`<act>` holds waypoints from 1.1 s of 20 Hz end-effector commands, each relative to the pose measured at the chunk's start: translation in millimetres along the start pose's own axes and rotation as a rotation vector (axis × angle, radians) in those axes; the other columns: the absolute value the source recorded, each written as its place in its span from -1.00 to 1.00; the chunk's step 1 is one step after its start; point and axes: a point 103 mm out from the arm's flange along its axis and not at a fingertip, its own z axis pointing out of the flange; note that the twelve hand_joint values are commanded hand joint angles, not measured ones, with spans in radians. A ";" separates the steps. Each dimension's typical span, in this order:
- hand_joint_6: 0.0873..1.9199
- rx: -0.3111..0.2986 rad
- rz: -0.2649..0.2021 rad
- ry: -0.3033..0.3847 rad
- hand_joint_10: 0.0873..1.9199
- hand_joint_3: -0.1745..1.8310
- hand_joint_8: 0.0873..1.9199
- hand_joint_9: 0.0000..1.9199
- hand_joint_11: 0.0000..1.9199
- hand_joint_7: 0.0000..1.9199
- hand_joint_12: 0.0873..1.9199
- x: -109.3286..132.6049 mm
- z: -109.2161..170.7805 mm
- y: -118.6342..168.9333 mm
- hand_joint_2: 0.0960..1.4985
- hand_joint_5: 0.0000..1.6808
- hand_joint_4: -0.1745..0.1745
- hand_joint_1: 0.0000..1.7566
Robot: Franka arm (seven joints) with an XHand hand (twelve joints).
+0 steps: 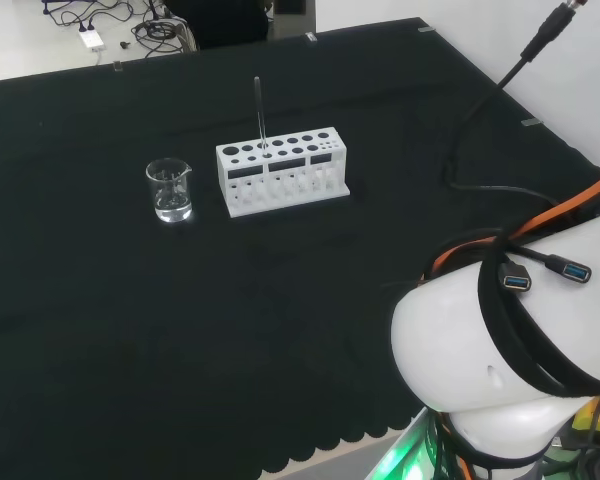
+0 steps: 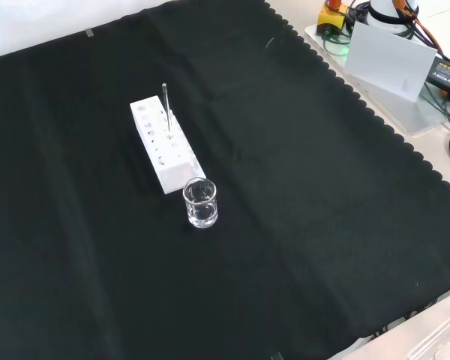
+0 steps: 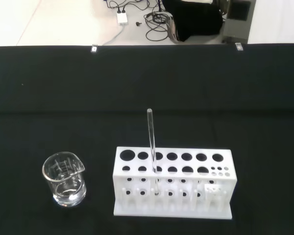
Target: Take the glass rod from the white test tube rack.
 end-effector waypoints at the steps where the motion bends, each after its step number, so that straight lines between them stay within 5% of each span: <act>1: -1.00 0.045 -0.051 0.009 -0.20 -1.00 -0.14 -0.66 -0.66 -0.83 0.37 16.2 42.9 68.3 0.46 -0.68 -1.00 -0.07; 22: -1.00 0.134 -0.091 -0.001 -0.20 -1.00 -0.15 -0.66 -0.66 -0.82 0.38 29.6 114.0 122.7 0.49 -0.68 -1.00 -0.10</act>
